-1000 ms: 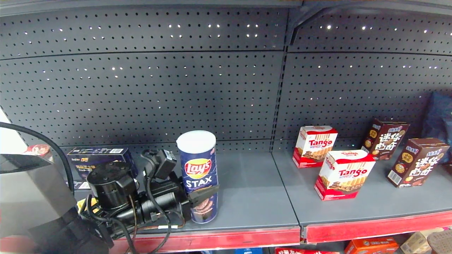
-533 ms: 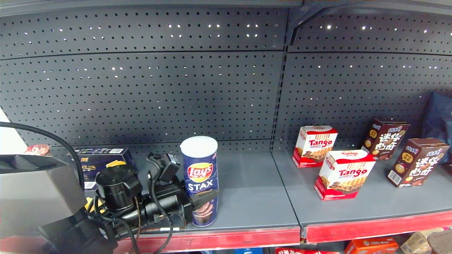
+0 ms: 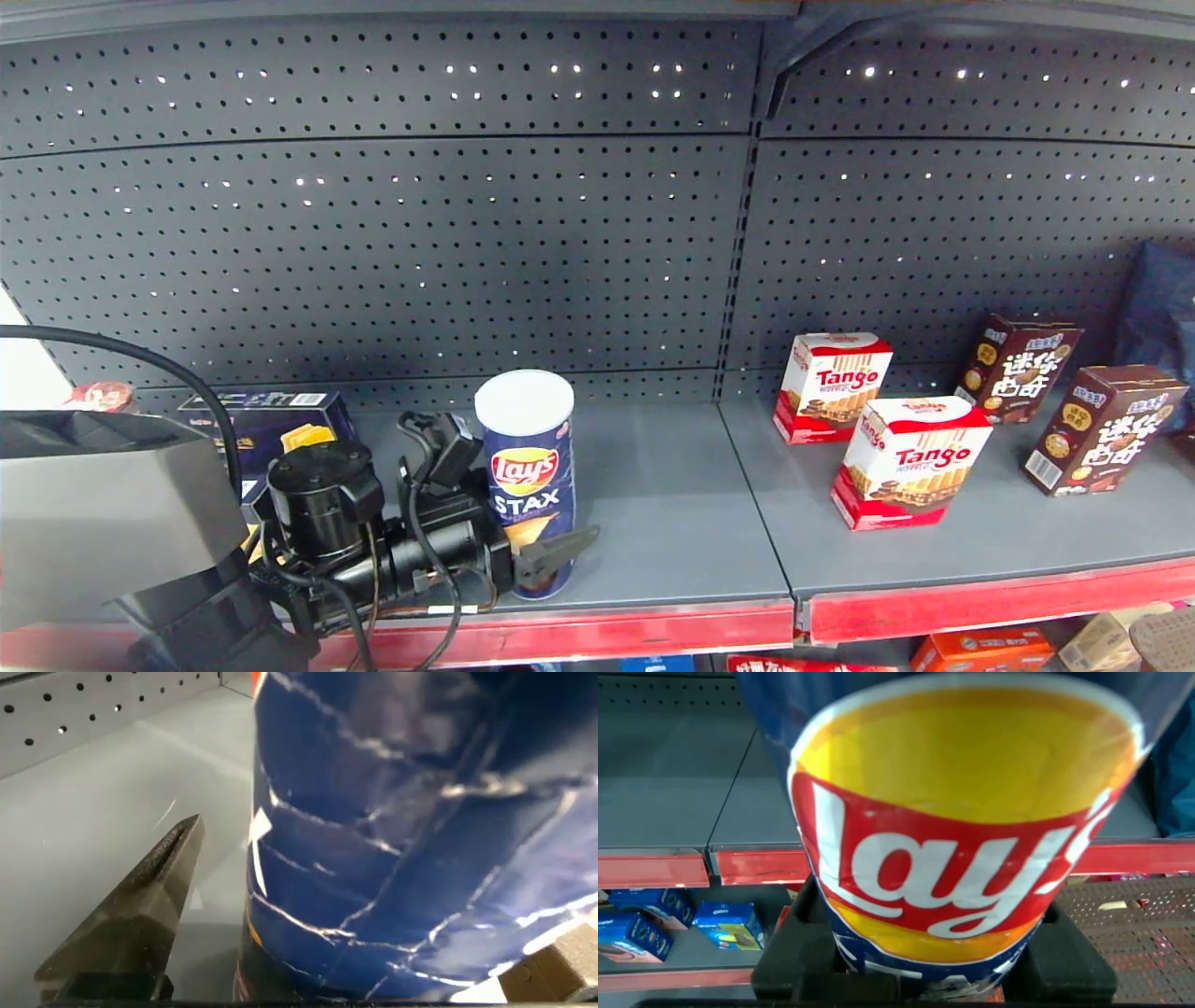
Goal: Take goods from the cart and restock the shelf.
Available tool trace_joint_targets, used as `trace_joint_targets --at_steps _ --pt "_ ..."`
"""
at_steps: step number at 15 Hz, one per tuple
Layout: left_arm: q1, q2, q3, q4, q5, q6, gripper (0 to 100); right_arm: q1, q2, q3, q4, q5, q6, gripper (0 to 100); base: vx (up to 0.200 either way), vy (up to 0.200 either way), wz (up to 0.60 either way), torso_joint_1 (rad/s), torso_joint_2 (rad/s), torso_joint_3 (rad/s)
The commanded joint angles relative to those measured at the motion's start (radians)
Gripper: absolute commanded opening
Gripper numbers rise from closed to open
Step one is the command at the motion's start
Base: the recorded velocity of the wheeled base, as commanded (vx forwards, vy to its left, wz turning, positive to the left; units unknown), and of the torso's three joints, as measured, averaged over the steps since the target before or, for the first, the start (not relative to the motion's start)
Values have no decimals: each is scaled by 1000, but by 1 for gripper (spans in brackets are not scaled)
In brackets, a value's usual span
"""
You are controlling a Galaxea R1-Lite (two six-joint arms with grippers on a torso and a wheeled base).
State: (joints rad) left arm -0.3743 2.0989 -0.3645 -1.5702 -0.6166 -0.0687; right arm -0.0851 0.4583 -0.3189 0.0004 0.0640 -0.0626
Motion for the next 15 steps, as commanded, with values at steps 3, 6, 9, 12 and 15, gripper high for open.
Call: trace_joint_targets --at_steps 3,6,9,12,15 --pt "0 -14 15 -1 0 0 100 -1 0 0 0 0 0 0 0 0 0 0 0 0" --pt "8 -22 45 -1 1 14 100 -1 -3 0 0 0 0 0 0 0 0 0 0 0" --pt "52 -40 85 -1 -2 49 100 -1 -10 0 1 0 0 0 0 0 0 0 0 0" --pt "83 -77 122 -1 -6 50 100 -1 -12 1 1 0 0 0 0 0 0 0 0 0" --pt "123 -125 133 -1 -8 50 100 -1 -13 8 1 0 0 0 0 0 0 0 0 0"
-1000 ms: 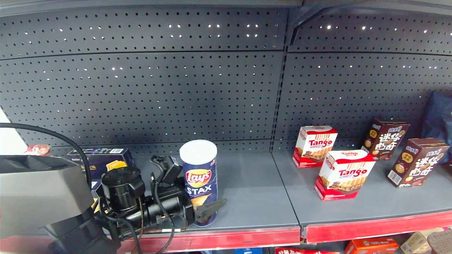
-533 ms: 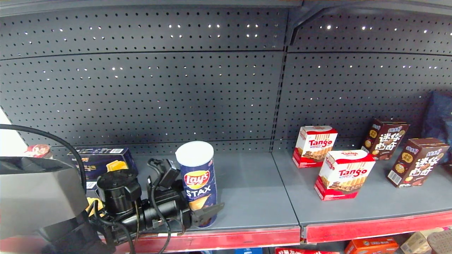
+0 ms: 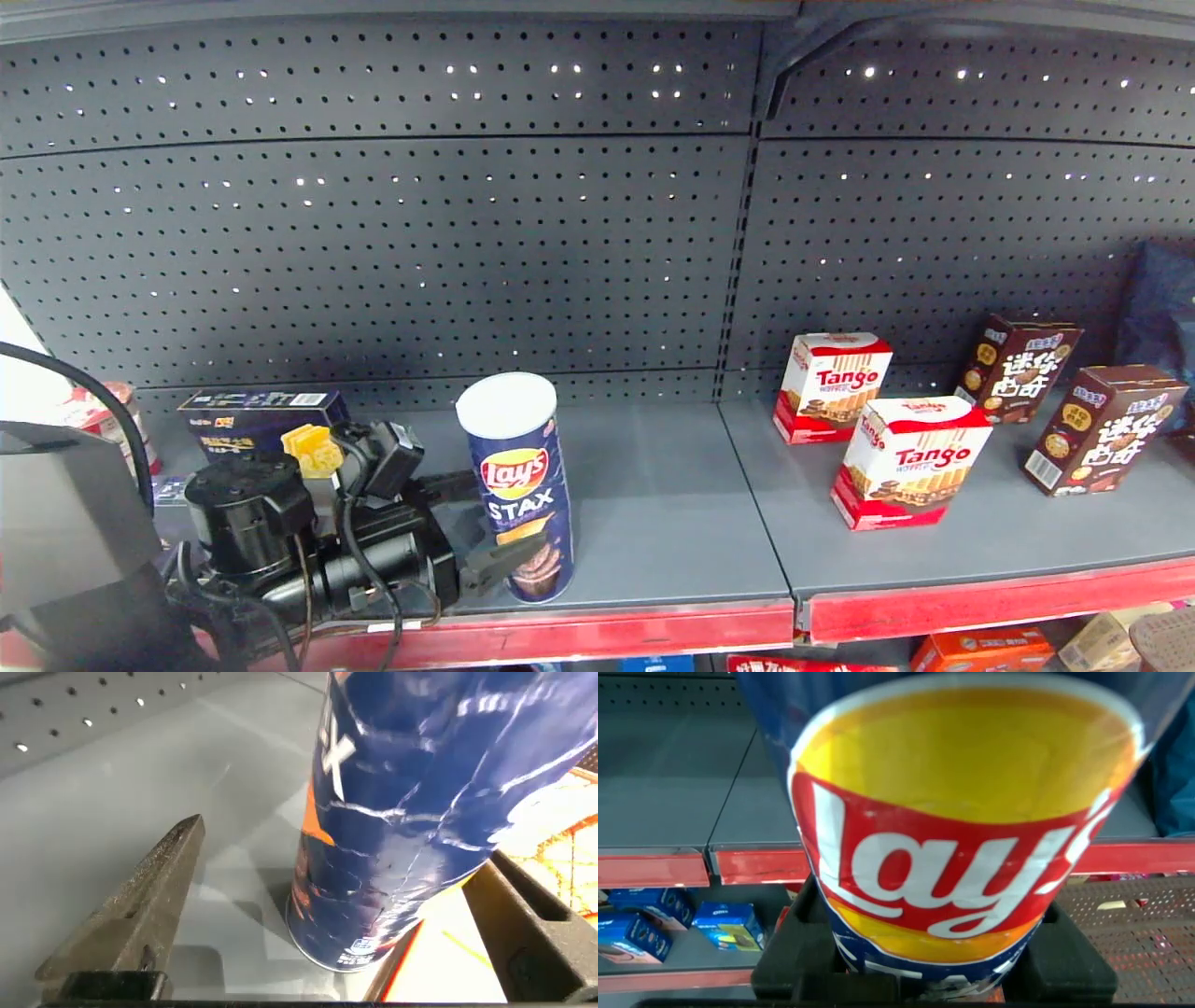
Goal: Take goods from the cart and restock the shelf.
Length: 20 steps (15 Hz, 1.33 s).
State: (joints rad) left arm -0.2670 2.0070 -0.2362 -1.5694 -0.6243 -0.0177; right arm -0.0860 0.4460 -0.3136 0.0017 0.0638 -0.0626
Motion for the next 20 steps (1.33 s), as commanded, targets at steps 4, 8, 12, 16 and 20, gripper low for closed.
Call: trace_joint_targets --at_steps 4,8,12,16,20 --pt "22 -80 61 -1 -2 1 100 0 -1 8 -2 1 0 0 0 0 0 0 0 0" --pt "19 -109 126 -1 -2 7 100 0 -1 10 -2 1 0 0 0 0 0 0 0 0" --pt "25 -145 129 -1 -3 7 100 -1 -1 10 -2 1 0 0 0 0 0 0 0 0" --pt "123 -202 195 -1 -38 8 100 -1 -10 19 -2 1 0 0 0 0 0 0 0 0" --pt "166 -215 215 -1 -38 21 100 0 -18 30 -2 1 0 0 0 0 0 0 0 0"
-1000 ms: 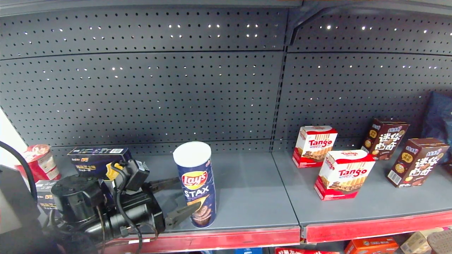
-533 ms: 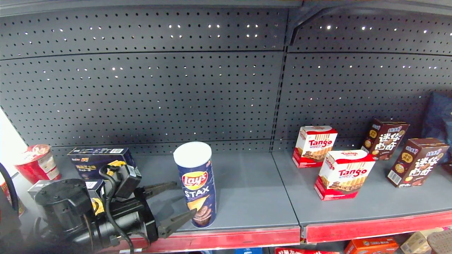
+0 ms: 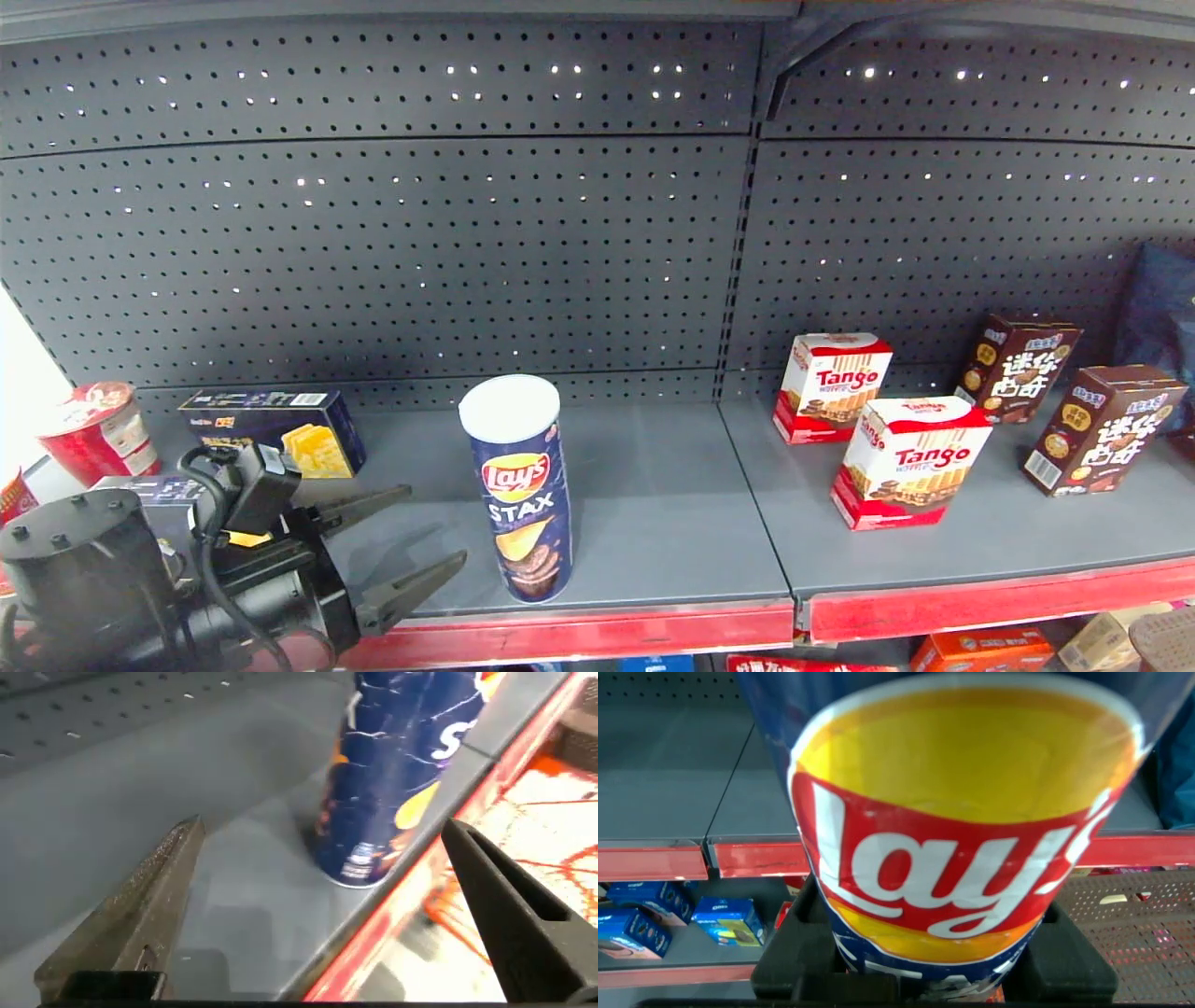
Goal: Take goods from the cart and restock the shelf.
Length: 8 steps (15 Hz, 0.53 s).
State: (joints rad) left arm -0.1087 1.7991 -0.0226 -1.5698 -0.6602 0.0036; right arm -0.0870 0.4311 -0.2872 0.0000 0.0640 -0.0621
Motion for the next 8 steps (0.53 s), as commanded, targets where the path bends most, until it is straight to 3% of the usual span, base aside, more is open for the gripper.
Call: trace_joint_targets --at_steps 1,2,4,8 --pt "7 2 -8 -1 25 26 100 1 -2 3 0 0 -1 0 0 0 0 0 0 0" --pt "6 28 -20 -1 56 52 100 1 -2 3 0 0 1 0 0 0 0 0 0 0" --pt "1 71 -45 -1 67 73 100 1 -3 3 0 0 -1 0 0 0 0 0 0 0" --pt "-11 134 -119 -1 68 73 100 1 -3 3 0 0 1 0 0 0 0 0 0 0"
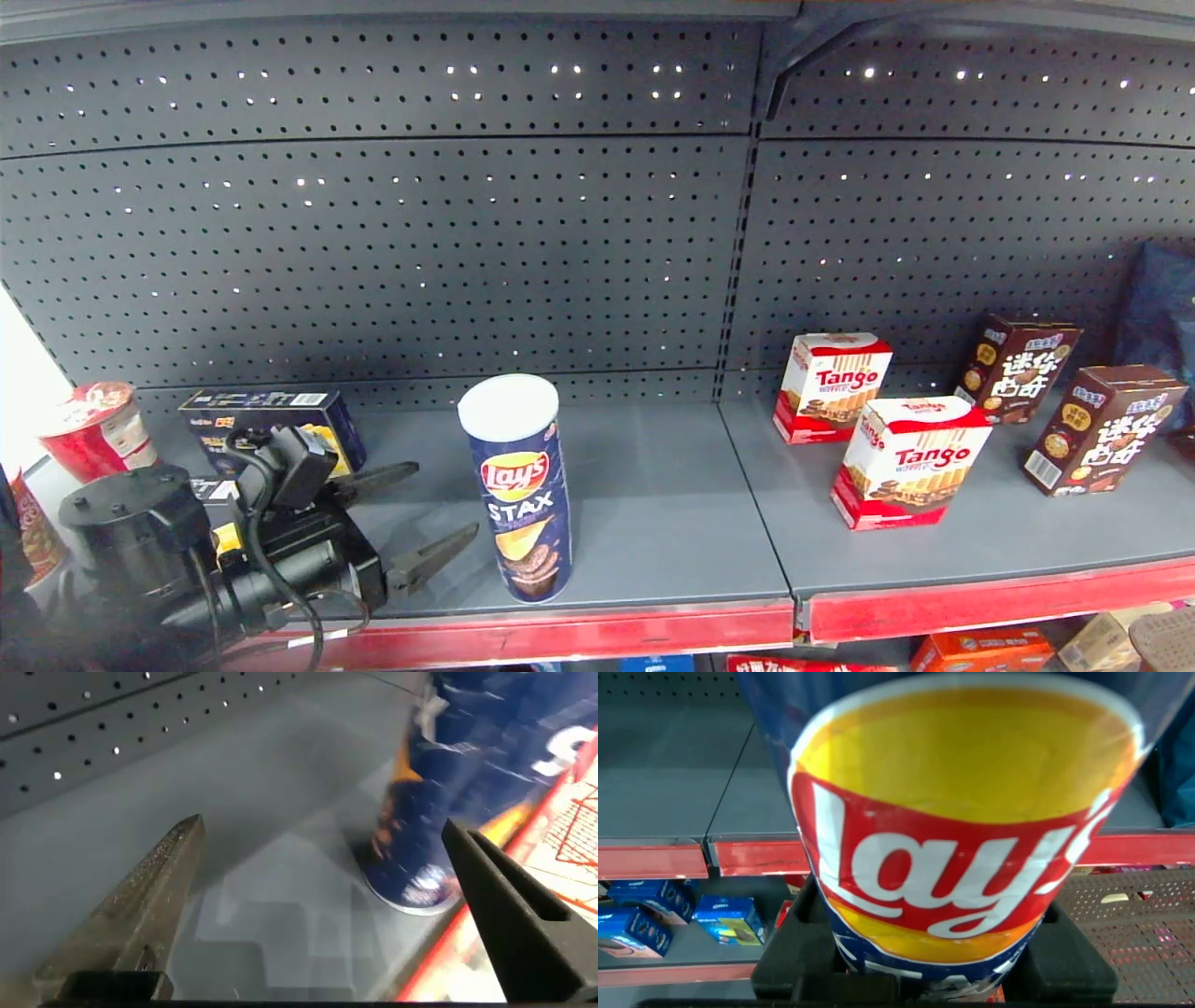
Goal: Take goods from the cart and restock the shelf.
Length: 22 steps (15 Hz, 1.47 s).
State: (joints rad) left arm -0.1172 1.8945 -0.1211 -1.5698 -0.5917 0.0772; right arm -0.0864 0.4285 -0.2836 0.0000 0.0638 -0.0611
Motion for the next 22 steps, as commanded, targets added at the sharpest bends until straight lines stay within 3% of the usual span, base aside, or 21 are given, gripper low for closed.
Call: trace_joint_targets --at_steps 1,6,12,14,17,18,22 --pt "-7 44 -32 -1 0 -1 100 -1 -1 1 0 1 0 0 0 0 0 0 0 0" --pt "-39 61 -66 -1 3 -1 100 -1 -1 0 0 1 -2 0 0 0 0 0 0 0" --pt "-36 55 -65 -1 13 -1 100 -1 -1 1 0 1 0 0 0 0 0 0 0 0" --pt "-28 -25 -63 -1 15 -16 100 0 -1 1 0 1 0 0 0 0 0 0 0 0" --pt "-19 -192 -46 -1 95 -50 100 0 -1 6 -2 1 0 0 0 0 0 0 0 0" --pt "-2 -265 -43 20 99 -63 100 0 -1 3 -2 1 0 0 0 0 0 0 0 0" --pt "64 -528 -40 246 124 -59 100 0 -1 -9 -6 -2 0 0 0 0 0 0 0 0"
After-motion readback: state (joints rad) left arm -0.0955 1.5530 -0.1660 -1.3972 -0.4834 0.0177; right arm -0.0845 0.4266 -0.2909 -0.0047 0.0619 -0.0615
